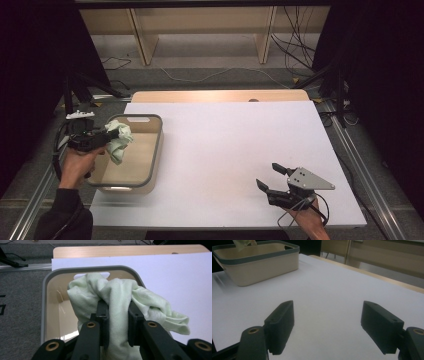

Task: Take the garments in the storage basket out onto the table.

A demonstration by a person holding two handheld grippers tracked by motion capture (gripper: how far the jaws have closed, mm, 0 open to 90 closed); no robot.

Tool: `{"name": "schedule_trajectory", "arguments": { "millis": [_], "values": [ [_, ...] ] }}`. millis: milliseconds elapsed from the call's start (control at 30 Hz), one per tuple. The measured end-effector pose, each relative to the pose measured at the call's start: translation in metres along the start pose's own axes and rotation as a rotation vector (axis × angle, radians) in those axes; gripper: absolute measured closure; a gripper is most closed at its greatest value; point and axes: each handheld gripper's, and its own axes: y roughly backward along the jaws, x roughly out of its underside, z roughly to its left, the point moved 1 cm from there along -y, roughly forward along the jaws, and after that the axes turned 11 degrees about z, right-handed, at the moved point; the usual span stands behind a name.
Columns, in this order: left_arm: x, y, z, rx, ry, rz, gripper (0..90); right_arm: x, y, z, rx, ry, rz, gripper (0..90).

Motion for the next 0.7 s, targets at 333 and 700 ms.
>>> {"name": "schedule_trajectory", "arguments": {
  "millis": [333, 700],
  "values": [
    [-0.003, 0.003, -0.007, 0.059, 0.025, -0.077, 75.1, 0.0, 0.0, 0.0, -0.001, 0.0, -0.001, 27.4],
    [-0.007, 0.004, -0.019, 0.172, 0.056, -0.163, 75.1, 0.0, 0.0, 0.0, 0.001, 0.0, 0.003, 27.4]
  ]
}}
